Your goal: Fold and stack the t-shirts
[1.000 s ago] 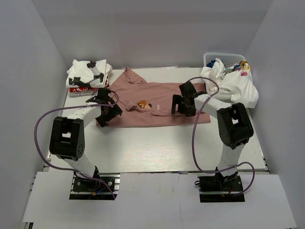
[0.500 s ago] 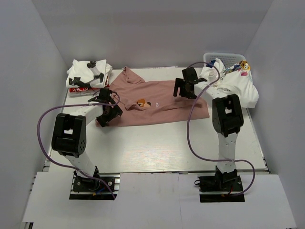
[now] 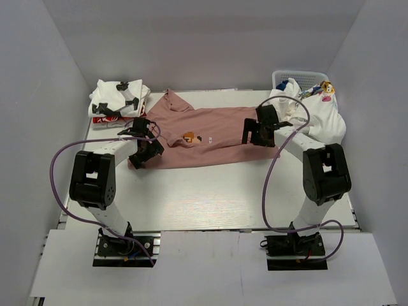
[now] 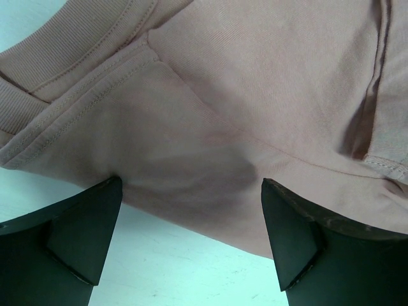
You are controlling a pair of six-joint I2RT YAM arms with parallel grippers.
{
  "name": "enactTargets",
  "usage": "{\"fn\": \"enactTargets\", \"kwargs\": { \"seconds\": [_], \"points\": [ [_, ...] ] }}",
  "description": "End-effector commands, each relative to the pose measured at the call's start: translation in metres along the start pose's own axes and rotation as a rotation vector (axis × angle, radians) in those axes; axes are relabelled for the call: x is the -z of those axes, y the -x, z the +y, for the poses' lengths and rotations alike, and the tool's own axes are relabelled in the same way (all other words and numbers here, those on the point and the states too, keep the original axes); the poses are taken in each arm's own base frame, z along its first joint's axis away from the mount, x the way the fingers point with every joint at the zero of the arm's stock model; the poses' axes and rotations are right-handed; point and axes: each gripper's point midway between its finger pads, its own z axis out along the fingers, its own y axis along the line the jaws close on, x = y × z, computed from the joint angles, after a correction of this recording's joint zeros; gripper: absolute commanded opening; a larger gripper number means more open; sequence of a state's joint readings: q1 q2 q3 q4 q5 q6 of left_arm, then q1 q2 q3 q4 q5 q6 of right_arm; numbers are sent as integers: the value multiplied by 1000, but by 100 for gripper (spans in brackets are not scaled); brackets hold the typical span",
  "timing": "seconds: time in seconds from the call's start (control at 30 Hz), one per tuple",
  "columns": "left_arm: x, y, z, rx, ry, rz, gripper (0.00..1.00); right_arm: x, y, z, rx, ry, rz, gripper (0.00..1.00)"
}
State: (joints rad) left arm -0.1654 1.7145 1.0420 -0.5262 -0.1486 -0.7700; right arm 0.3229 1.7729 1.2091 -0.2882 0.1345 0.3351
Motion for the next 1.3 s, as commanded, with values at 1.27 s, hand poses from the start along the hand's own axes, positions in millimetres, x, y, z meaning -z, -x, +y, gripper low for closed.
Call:
{"fn": "enactTargets", "kwargs": {
  "seconds": [1.27],
  "points": [
    [16, -9, 11, -22, -21, 5, 100, -29, -55, -23, -131, -18, 109, 90]
  ]
}}
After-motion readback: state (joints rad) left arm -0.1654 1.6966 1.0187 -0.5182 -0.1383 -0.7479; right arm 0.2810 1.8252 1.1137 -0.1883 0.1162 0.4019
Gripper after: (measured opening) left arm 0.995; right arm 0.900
